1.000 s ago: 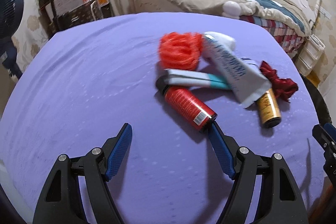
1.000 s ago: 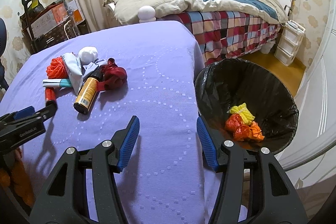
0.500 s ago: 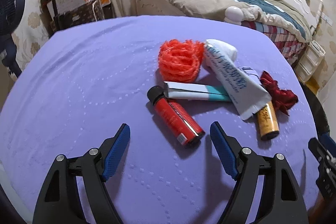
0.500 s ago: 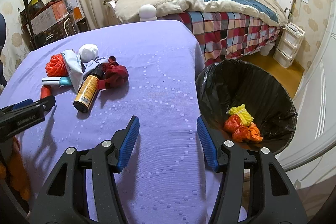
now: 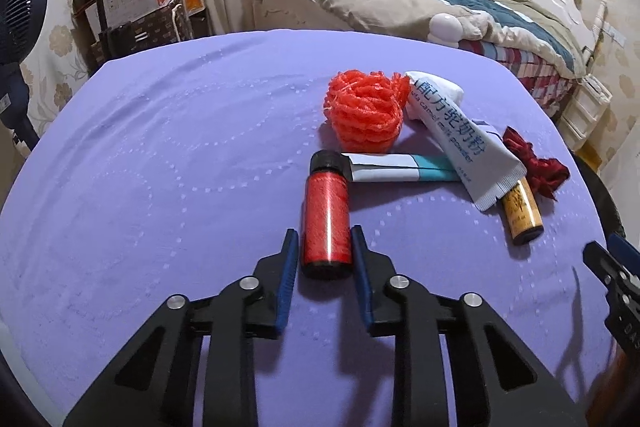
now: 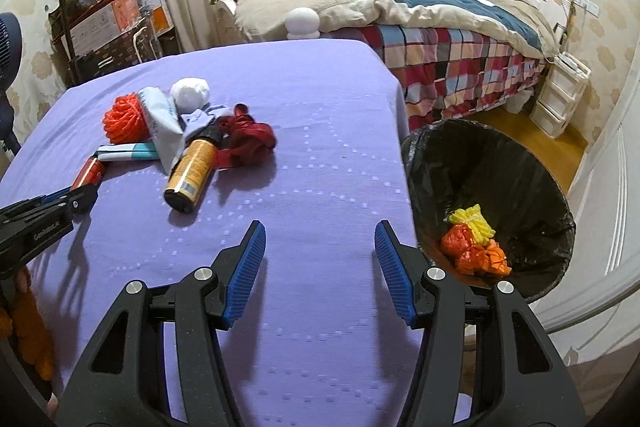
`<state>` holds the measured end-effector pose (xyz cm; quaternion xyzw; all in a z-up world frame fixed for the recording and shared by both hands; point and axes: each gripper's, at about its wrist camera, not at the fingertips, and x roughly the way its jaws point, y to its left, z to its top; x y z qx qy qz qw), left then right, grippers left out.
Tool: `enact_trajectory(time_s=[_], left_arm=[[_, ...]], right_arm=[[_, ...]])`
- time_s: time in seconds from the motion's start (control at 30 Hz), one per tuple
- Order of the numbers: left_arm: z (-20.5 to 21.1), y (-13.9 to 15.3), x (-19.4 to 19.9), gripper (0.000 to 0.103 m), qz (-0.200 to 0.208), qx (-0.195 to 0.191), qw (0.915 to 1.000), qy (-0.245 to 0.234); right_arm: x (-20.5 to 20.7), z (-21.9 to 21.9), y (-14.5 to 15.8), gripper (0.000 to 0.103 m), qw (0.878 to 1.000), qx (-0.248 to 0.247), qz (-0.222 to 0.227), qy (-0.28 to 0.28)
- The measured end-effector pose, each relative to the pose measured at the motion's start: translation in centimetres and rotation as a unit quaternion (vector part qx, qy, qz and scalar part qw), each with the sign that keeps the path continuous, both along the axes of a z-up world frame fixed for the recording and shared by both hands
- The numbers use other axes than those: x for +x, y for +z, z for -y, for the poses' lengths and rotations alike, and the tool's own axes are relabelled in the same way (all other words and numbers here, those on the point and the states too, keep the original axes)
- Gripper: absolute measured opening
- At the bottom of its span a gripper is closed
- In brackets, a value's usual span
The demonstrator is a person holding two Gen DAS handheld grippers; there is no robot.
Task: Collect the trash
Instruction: 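Grasp the red spray can with the left tool while the right tool grasps the gold spray can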
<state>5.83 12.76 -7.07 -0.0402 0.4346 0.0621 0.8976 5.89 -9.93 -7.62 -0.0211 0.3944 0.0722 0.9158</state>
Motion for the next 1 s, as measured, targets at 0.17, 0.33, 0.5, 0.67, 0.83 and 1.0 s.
enact_trajectory(time_s=[0.17, 0.33, 0.5, 0.67, 0.83, 1.0], left_arm=[[-0.8, 0.1, -1.2, 0.025, 0.003, -0.012, 0.9999, -0.003], [-1.4, 0.1, -1.5, 0.03, 0.006, -0.029, 0.9996, -0.002], [-1.7, 0.3, -0.9, 0.052, 0.009, -0.034, 0.9994, 0.006], [-2.1, 0.1, -0.4, 0.047, 0.003, -0.029, 0.9996, 0.006], [-2.1, 0.1, -0.6, 0.025, 0.005, -0.011, 0.9999, -0.006], [-2.9, 0.1, -0.8, 0.025, 0.008, -0.018, 0.9998, -0.008]], right_arm=[[-0.1, -1.2, 0.0, 0.055, 1.0, -0.007, -0.003, 0.013], [-0.1, -1.8, 0.0, 0.055, 1.0, -0.012, -0.005, 0.018], [-0.1, -2.0, -0.1, 0.055, 1.0, -0.011, -0.008, 0.02], [0.0, -2.9, -0.2, 0.055, 1.0, -0.01, -0.008, 0.027], [0.3, -3.7, 0.3, 0.055, 0.999, 0.002, -0.007, 0.036], [0.2, -5.5, 0.8, 0.055, 0.998, 0.003, -0.005, 0.056]])
